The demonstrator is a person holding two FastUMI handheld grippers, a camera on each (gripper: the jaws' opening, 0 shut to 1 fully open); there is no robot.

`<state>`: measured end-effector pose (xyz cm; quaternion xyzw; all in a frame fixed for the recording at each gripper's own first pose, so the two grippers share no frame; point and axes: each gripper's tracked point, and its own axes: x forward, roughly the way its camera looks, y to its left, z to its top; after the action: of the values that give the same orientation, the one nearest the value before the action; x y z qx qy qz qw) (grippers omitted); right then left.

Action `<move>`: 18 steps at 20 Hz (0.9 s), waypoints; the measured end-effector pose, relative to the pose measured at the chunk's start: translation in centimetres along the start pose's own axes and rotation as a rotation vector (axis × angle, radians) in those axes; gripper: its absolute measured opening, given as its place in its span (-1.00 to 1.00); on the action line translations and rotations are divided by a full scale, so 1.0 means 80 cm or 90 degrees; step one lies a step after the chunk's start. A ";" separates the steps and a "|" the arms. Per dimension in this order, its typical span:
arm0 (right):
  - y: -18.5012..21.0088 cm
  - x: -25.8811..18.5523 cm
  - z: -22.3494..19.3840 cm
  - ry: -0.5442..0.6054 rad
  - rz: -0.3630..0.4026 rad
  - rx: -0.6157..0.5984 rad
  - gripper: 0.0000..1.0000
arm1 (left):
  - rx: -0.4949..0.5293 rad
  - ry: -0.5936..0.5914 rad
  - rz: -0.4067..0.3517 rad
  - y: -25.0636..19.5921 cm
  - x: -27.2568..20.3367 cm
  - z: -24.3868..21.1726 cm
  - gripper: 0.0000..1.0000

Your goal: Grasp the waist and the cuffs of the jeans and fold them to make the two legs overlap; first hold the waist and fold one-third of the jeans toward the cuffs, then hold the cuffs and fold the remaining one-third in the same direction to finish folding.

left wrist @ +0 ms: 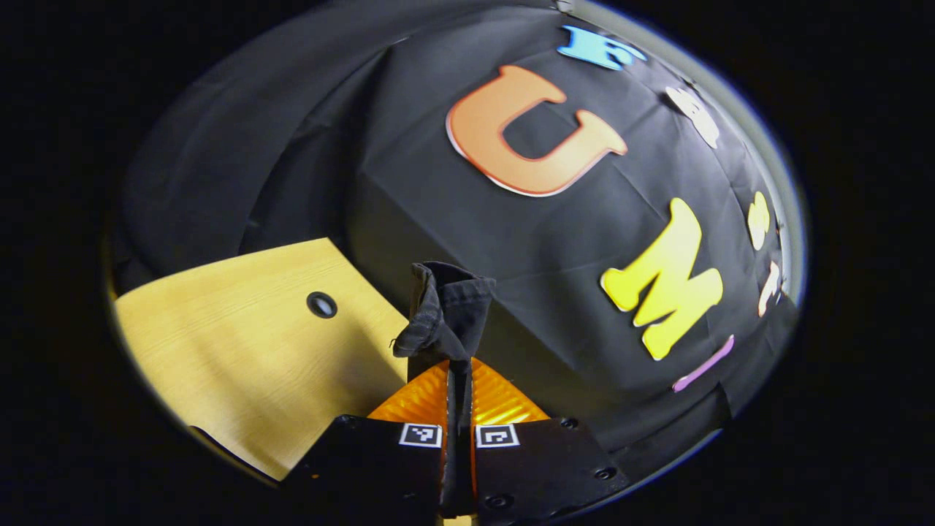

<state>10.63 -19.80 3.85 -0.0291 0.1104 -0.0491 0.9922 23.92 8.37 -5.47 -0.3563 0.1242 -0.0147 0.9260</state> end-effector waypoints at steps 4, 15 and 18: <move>-0.024 -0.017 -0.007 0.004 -0.018 0.010 0.92 | 0.164 0.009 -0.053 -0.063 -0.016 -0.022 -0.94; -0.067 -0.049 -0.026 0.014 -0.057 0.036 0.92 | 0.434 0.090 -0.171 -0.180 -0.028 -0.152 -0.94; -0.078 -0.056 -0.034 0.019 -0.069 0.039 0.92 | 0.526 0.151 -0.209 -0.192 -0.033 -0.229 -0.94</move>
<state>5.14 -25.68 2.61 -0.0040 0.1221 -0.1066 0.9868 17.90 -14.80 -7.83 0.0317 0.1550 -0.2504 0.9551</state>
